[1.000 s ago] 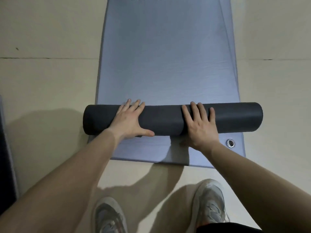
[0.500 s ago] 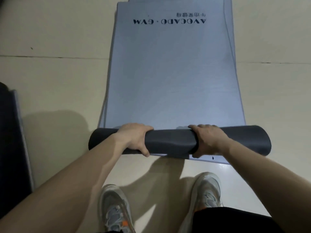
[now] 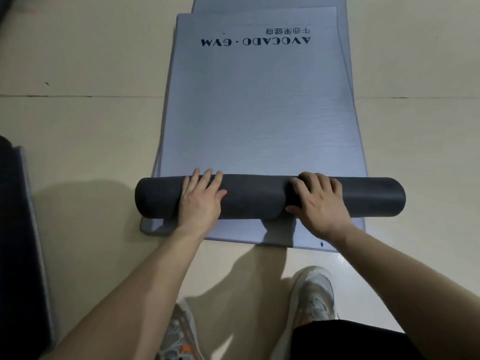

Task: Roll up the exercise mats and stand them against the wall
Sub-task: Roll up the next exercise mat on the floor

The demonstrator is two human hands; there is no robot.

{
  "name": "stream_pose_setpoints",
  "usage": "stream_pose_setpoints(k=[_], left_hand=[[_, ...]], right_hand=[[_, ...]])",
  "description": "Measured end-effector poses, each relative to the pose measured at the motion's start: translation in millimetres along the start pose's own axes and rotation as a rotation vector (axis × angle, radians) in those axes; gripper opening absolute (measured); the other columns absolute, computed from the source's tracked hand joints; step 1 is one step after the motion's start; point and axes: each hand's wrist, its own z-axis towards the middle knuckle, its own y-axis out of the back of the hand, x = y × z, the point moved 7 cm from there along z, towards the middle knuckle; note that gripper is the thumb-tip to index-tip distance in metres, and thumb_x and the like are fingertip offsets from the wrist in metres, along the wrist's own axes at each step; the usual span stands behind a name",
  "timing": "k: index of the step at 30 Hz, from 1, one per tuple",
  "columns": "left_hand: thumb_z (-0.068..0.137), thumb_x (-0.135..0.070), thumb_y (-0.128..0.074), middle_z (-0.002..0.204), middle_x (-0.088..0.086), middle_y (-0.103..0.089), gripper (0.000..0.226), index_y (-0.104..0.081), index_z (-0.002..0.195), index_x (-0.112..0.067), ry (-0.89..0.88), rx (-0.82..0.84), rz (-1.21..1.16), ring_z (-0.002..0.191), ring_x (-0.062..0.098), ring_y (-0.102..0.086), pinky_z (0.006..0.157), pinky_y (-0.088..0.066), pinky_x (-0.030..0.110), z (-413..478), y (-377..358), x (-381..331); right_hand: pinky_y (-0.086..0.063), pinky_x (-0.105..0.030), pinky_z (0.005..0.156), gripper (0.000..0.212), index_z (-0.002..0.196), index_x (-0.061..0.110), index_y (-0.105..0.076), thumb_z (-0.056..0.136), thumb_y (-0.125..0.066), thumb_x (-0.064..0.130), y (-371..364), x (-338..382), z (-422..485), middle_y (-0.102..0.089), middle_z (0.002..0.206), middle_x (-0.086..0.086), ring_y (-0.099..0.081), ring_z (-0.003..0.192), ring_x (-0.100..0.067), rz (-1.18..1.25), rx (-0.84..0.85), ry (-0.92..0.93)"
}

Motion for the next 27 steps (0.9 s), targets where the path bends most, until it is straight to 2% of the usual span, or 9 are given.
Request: stream_pose_setpoints(k=[2, 4, 7, 10, 12, 17, 21, 24, 27], left_hand=[[0.106, -0.032, -0.049, 0.154, 0.008, -0.050, 0.042, -0.055, 0.146, -0.020, 0.015, 0.077, -0.087, 0.150, 0.037, -0.032, 0.124, -0.012, 0.048, 35, -2, 7], [0.105, -0.035, -0.050, 0.140, 0.010, -0.062, 0.036, -0.068, 0.131, -0.018, 0.014, 0.041, -0.132, 0.136, 0.039, -0.048, 0.119, -0.023, 0.047, 53, 1, 6], [0.090, -0.059, -0.053, 0.123, 0.008, -0.065, 0.052, -0.073, 0.118, -0.020, 0.009, -0.163, -0.080, 0.117, 0.035, -0.058, 0.106, -0.034, 0.046, 47, 8, -3], [0.062, -0.084, -0.065, 0.163, 0.012, -0.028, 0.120, -0.029, 0.158, -0.022, -0.082, 0.077, 0.144, 0.152, 0.035, -0.019, 0.124, -0.010, 0.049, 38, -22, -11], [0.055, -0.074, -0.080, 0.164, 0.013, -0.024, 0.132, -0.019, 0.160, -0.022, -0.125, 0.102, 0.255, 0.152, 0.036, -0.017, 0.124, -0.011, 0.051, 46, -29, -7], [0.055, -0.053, -0.087, 0.147, 0.005, -0.049, 0.109, -0.041, 0.150, -0.025, -0.158, 0.013, 0.304, 0.133, 0.030, -0.045, 0.112, -0.029, 0.045, 61, -13, -8], [0.060, -0.061, -0.081, 0.138, -0.001, -0.054, 0.106, -0.036, 0.151, -0.031, -0.182, 0.282, 0.280, 0.125, 0.026, -0.053, 0.109, -0.036, 0.043, 50, 7, -10], [0.056, -0.063, -0.082, 0.119, -0.004, -0.062, 0.096, -0.046, 0.141, -0.036, -0.189, 0.578, 0.249, 0.107, 0.025, -0.060, 0.085, -0.048, 0.040, 15, 8, -12], [0.053, -0.064, -0.086, 0.118, -0.009, -0.065, 0.093, -0.050, 0.136, -0.041, -0.139, 0.766, 0.174, 0.103, 0.022, -0.059, 0.082, -0.050, 0.038, 3, 5, -12]], right_hand=[[-0.013, -0.064, 0.118, 0.113, 0.161, 0.014, -0.024, 0.074, -0.067, 0.074, -18, 3, -2, -0.030, 0.163, -0.016, -0.027, 0.150, -0.042, -0.070, -0.015, -0.034], [-0.010, -0.067, 0.118, 0.138, 0.162, 0.013, -0.017, 0.057, -0.077, 0.079, -25, 1, 20, -0.025, 0.164, -0.017, -0.022, 0.152, -0.040, -0.117, 0.051, -0.062], [-0.019, -0.063, 0.119, 0.136, 0.156, 0.019, -0.020, 0.049, -0.080, 0.078, -21, -12, 66, -0.036, 0.154, -0.008, -0.032, 0.144, -0.032, -0.082, 0.101, -0.047], [-0.023, -0.059, 0.117, 0.132, 0.152, 0.026, -0.023, 0.043, -0.072, 0.084, -16, -22, 97, -0.041, 0.149, -0.003, -0.040, 0.138, -0.030, -0.054, 0.186, 0.007], [-0.025, -0.060, 0.115, 0.132, 0.153, 0.024, -0.028, 0.042, -0.070, 0.083, -19, -22, 96, -0.039, 0.152, -0.009, -0.038, 0.140, -0.034, -0.085, 0.106, 0.062], [-0.036, -0.057, 0.106, 0.107, 0.149, 0.017, -0.036, 0.059, -0.086, 0.046, -21, -7, 79, -0.052, 0.139, -0.012, -0.050, 0.125, -0.038, -0.178, -0.109, 0.118], [-0.043, -0.045, 0.103, 0.105, 0.146, 0.031, -0.031, 0.057, -0.081, 0.055, -8, 7, 62, -0.054, 0.133, 0.000, -0.057, 0.118, -0.030, -0.069, 0.215, 0.091], [-0.043, -0.043, 0.106, 0.107, 0.148, 0.037, -0.032, 0.058, -0.086, 0.055, -9, 17, 24, -0.056, 0.134, 0.003, -0.058, 0.117, -0.025, 0.064, 0.466, 0.096], [-0.026, -0.059, 0.118, 0.117, 0.154, 0.028, -0.025, 0.060, -0.084, 0.065, -16, 22, -9, -0.051, 0.142, -0.002, -0.050, 0.130, -0.030, -0.027, 0.371, 0.007]])
